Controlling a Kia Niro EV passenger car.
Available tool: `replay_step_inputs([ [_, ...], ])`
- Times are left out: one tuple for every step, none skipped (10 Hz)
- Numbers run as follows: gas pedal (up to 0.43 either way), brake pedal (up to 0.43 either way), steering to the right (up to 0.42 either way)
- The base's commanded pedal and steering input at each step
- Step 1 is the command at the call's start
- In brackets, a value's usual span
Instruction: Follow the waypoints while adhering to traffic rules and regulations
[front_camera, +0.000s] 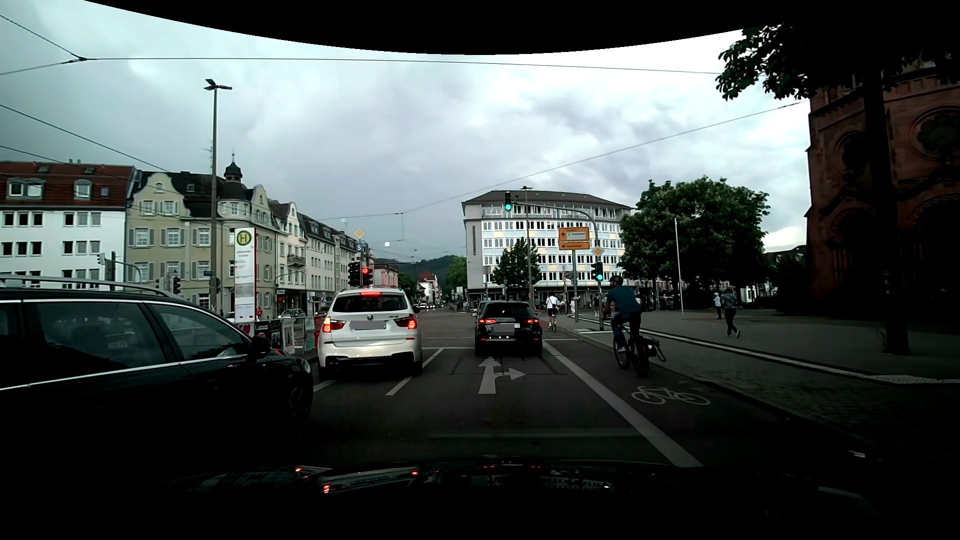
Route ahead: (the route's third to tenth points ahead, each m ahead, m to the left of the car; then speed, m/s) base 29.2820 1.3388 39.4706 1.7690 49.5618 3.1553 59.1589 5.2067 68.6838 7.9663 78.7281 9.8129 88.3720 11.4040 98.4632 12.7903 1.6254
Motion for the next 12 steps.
replay_step_inputs([
  [0.177, 0.0, 0.018],
  [0.189, 0.0, 0.018],
  [0.189, 0.0, 0.018],
  [0.197, 0.0, 0.018],
  [0.197, 0.0, 0.018],
  [0.197, 0.0, 0.018],
  [0.209, 0.0, 0.018],
  [0.209, 0.0, 0.018],
  [0.209, 0.0, 0.018],
  [0.209, 0.0, 0.018],
  [0.209, 0.0, 0.018],
  [0.209, 0.0, 0.018],
])
